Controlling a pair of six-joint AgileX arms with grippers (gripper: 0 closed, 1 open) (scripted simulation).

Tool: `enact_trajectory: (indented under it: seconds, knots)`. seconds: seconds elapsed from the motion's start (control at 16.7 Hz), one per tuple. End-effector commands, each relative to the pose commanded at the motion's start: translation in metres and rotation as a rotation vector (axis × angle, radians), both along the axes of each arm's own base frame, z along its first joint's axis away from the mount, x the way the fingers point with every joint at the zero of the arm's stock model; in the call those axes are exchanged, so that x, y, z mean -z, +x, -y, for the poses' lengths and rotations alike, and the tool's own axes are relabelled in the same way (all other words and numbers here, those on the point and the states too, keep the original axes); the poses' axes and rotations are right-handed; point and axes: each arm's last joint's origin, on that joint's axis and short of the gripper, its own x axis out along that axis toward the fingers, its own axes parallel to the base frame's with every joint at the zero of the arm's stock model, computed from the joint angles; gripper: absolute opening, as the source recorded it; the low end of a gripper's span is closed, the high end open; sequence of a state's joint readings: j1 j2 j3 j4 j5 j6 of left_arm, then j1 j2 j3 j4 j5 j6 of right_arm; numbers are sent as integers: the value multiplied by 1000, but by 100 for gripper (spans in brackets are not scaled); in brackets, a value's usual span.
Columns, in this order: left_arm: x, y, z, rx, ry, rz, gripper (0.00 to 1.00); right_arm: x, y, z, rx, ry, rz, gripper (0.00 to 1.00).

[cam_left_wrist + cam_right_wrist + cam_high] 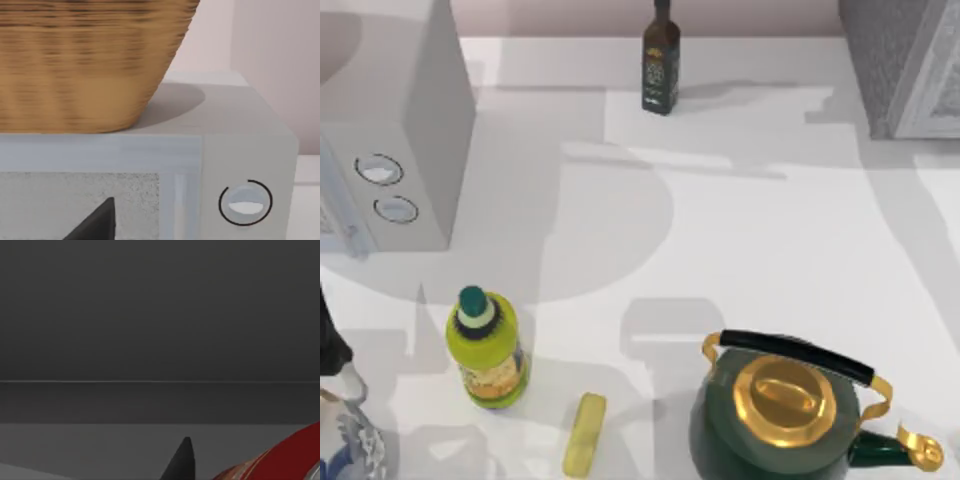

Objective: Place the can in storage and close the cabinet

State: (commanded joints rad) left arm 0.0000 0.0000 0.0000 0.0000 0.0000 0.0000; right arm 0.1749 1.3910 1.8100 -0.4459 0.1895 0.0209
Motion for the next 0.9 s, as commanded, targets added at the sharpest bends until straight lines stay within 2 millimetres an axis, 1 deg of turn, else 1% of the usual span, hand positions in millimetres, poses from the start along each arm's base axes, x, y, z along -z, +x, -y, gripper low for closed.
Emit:
enact_trajectory:
  seconds: [0.24,0.42,0.54,0.78,0.9]
  knots:
    - [0,0,0,0,0,0,100,-11,43,-3,0,-3,-18,0]
    - [0,0,0,0,0,0,100,-29,72,-3,-1,3,19,0]
    - [0,0,0,0,0,0,100,-34,90,-2,-1,6,40,0]
    - [0,0,0,0,0,0,100,-25,122,2,-1,5,32,0]
    - [0,0,0,0,0,0,100,-19,132,3,0,4,21,0]
